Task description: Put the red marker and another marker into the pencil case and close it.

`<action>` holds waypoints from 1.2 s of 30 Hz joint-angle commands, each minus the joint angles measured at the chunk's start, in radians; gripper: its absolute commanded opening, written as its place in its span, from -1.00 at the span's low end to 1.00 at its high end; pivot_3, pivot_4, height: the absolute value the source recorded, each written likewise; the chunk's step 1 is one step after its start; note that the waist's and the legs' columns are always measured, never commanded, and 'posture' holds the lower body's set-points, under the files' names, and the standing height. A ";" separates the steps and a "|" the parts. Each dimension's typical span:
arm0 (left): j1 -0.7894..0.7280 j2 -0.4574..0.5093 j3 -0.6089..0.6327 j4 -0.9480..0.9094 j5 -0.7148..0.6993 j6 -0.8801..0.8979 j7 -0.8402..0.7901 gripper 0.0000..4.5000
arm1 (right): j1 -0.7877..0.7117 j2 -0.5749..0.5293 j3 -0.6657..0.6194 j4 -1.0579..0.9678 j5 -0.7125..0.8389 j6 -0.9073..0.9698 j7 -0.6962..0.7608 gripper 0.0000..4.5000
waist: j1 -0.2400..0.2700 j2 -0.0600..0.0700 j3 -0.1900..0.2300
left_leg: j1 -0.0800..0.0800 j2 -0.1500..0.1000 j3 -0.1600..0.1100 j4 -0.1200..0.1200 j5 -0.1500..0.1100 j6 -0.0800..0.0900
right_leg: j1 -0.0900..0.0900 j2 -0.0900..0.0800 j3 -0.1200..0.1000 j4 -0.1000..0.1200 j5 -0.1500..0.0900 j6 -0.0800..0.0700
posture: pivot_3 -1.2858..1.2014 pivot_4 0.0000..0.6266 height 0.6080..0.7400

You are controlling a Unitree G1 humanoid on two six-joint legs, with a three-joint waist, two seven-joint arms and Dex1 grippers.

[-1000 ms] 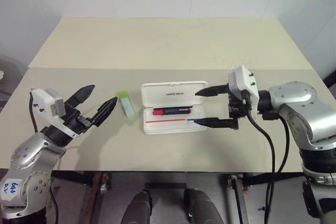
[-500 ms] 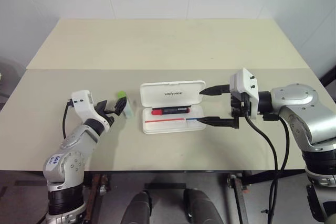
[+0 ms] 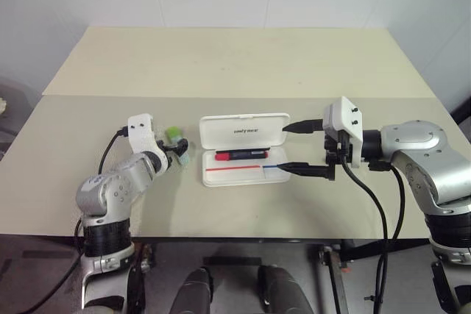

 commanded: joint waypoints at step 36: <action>-0.101 0.140 0.060 0.049 0.202 -0.218 -0.244 -0.81 | 0.019 -0.031 -0.032 -0.038 0.019 -0.009 -0.052 1.00 | 0.015 -0.004 0.002 | -0.003 0.001 0.002 -0.007 0.000 0.000 | -0.002 -0.002 -0.002 -0.007 0.002 0.002 | 0.03 -0.52 1.00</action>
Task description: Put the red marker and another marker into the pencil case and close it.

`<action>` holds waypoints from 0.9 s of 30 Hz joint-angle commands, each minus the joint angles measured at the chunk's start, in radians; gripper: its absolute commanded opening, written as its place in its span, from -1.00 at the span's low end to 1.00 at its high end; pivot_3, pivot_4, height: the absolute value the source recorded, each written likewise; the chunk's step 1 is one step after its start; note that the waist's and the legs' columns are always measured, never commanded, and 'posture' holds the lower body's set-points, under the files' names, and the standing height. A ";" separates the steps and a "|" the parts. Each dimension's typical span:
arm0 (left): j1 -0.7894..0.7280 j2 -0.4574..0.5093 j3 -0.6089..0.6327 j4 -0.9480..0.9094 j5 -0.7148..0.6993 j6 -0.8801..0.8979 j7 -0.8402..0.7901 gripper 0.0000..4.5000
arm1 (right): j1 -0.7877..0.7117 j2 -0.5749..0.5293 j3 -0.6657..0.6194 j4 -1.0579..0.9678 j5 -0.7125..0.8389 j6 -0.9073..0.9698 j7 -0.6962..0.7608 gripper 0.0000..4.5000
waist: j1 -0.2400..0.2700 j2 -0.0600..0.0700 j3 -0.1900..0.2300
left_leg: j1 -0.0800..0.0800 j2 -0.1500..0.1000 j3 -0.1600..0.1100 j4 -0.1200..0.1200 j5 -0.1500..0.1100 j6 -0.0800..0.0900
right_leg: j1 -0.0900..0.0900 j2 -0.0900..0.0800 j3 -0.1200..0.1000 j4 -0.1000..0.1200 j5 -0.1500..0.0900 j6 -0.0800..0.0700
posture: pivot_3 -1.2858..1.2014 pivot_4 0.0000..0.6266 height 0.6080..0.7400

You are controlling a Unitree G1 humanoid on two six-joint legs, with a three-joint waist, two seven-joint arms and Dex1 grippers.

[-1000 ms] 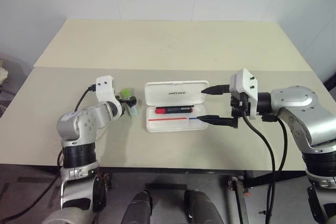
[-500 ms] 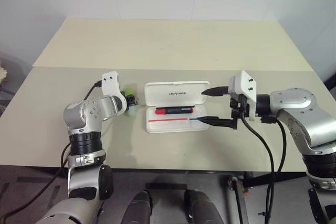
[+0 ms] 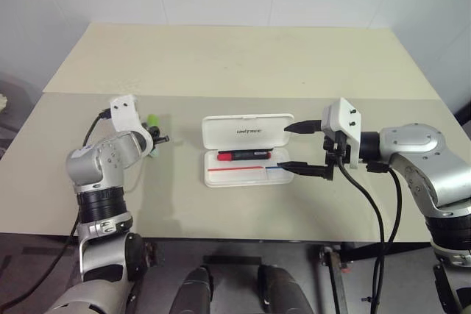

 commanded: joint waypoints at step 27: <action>0.169 0.382 -0.387 -0.511 -0.042 -0.484 -0.843 -0.81 | 0.134 -0.073 -0.151 -0.097 0.069 0.013 -0.018 1.00 | 0.004 0.000 0.001 | 0.000 0.002 0.002 -0.008 -0.001 0.002 | -0.002 -0.001 0.000 -0.004 -0.003 -0.004 | 0.03 -0.52 1.00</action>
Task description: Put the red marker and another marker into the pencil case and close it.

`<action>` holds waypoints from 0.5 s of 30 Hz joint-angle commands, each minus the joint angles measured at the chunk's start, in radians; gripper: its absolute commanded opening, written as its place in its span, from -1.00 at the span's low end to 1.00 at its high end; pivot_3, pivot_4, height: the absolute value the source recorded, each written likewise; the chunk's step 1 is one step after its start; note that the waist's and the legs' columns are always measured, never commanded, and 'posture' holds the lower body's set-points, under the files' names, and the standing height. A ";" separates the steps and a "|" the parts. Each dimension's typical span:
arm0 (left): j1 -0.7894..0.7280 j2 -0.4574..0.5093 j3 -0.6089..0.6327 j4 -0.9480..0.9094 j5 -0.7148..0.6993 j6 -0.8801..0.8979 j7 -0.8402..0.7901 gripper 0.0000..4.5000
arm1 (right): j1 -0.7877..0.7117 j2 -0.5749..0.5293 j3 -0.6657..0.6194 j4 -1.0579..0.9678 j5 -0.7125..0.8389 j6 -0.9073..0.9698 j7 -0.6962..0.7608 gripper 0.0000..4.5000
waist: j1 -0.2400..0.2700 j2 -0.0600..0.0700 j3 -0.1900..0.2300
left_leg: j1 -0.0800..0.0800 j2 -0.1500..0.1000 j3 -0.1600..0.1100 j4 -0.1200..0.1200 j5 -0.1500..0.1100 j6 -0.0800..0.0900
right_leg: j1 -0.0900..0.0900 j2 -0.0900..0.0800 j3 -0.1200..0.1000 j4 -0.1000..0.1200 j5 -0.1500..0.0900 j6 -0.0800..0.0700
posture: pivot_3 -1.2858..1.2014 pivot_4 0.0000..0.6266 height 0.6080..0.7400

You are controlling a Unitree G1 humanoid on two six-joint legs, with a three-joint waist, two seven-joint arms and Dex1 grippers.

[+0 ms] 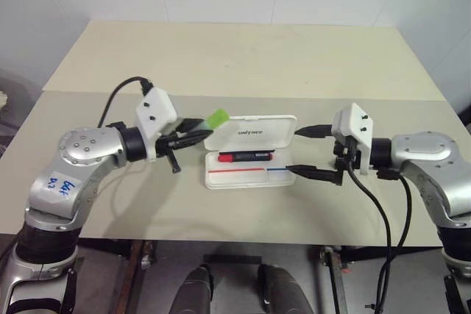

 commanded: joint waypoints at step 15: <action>0.016 -0.179 -0.194 0.158 0.293 -0.325 0.089 -0.81 | 0.257 -0.084 -0.271 0.014 0.131 -0.171 0.181 1.00 | 0.001 0.000 0.000 | 0.001 0.000 0.001 0.005 0.000 0.000 | 0.002 0.001 0.000 0.003 0.000 0.001 | 0.03 -0.52 1.00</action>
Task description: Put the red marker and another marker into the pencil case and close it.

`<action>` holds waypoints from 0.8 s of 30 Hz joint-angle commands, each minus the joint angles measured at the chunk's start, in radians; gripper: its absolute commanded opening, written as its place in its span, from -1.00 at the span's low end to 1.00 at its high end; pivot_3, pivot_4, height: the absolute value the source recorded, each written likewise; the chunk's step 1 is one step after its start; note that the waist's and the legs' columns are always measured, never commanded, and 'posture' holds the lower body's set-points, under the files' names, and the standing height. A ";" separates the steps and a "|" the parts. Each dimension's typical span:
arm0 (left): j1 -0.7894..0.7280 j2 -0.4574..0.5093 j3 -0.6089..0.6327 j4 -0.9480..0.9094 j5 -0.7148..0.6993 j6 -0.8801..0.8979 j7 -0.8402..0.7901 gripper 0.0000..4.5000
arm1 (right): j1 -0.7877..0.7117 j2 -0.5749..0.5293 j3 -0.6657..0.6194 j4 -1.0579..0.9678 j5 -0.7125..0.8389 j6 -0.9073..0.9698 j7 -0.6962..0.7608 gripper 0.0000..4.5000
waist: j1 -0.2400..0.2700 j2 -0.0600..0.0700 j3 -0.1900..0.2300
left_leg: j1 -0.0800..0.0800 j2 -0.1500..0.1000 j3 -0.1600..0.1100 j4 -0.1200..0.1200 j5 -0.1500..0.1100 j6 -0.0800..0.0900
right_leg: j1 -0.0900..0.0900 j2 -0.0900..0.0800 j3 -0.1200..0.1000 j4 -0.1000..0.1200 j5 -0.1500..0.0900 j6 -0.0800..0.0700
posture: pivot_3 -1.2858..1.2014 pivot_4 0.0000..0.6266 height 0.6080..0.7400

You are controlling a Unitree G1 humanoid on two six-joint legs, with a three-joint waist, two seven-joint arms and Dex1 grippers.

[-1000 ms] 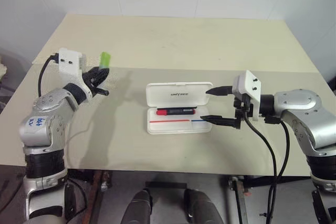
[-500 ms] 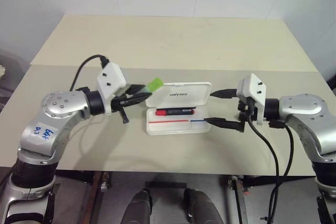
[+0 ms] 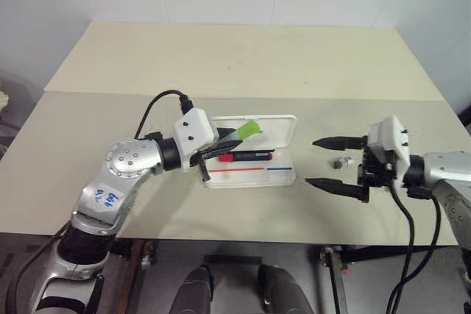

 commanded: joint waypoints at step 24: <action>0.022 -0.123 -0.127 0.088 0.205 -0.121 -0.014 -0.81 | 0.054 0.006 -0.018 -0.014 -0.026 -0.055 -0.119 1.00 | 0.000 0.000 0.000 | 0.000 0.000 0.001 0.006 0.000 0.001 | 0.002 0.000 0.002 0.002 0.001 0.001 | 0.03 -0.52 1.00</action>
